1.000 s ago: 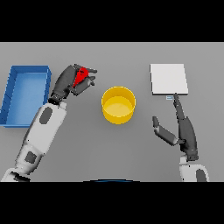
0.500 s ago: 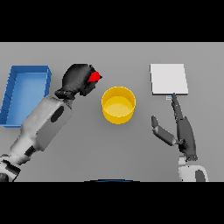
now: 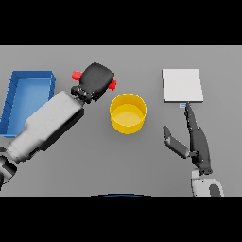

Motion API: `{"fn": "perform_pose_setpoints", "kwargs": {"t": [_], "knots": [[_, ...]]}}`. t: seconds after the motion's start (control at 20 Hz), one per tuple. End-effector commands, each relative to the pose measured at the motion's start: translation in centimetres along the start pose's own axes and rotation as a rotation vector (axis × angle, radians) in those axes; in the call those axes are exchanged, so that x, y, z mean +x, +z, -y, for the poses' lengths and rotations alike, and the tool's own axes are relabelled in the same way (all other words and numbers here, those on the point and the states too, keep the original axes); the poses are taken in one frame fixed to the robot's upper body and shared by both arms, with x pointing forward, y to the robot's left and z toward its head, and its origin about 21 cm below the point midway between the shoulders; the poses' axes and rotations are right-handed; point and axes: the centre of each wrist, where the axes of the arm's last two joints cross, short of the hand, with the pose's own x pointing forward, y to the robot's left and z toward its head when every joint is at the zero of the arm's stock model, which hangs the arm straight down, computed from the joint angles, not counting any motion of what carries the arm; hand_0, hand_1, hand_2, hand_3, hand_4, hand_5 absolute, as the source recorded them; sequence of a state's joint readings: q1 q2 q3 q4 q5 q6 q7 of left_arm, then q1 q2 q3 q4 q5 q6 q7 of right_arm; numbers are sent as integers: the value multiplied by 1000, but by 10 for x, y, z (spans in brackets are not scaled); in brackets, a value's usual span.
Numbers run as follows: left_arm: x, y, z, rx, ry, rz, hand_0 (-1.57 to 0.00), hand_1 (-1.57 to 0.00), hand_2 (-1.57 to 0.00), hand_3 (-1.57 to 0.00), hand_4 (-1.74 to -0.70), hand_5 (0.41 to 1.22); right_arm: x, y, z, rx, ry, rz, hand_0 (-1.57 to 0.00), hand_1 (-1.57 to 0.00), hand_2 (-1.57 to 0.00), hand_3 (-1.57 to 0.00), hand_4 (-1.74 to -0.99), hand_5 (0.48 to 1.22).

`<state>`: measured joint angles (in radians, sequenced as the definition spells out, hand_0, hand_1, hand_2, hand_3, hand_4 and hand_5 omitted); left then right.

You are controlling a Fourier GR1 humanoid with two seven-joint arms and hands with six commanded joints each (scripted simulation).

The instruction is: Pick up the red beaker and tilt it to pour out 1 green nut into yellow bowl. Pick up the yellow bowl and place it on the metallic measuring scale.

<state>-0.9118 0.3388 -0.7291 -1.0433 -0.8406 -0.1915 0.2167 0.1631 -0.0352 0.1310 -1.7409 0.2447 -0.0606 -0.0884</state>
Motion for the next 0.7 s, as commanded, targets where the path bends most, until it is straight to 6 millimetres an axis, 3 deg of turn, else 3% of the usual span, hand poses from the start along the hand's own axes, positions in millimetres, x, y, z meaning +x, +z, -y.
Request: {"fn": "perform_pose_setpoints", "kwargs": {"t": [0.0,0.25,0.55,0.65], "knots": [[4,-2,-2,-7,-49,22,-1571,-1571,-1571,-1277,-1701,1215,-1,0,-2,-2,-4,0,1,1,1,1,-1292,678],[24,-12,-7,-76,-284,124,-1571,-1571,-1571,-1475,-1726,1219,0,4,-5,-16,-42,1,1,1,1,1,-1291,648],[40,-16,-9,-149,-544,175,-1571,-1571,-1571,-1546,-1737,1220,-4,1,0,-26,-18,-17,1,1,1,1,-1288,627],[40,-20,-12,-140,-621,181,-1571,-1571,-1571,-1555,-1739,1221,-6,2,-7,-26,-17,-29,1,1,1,1,-1278,609]]}}
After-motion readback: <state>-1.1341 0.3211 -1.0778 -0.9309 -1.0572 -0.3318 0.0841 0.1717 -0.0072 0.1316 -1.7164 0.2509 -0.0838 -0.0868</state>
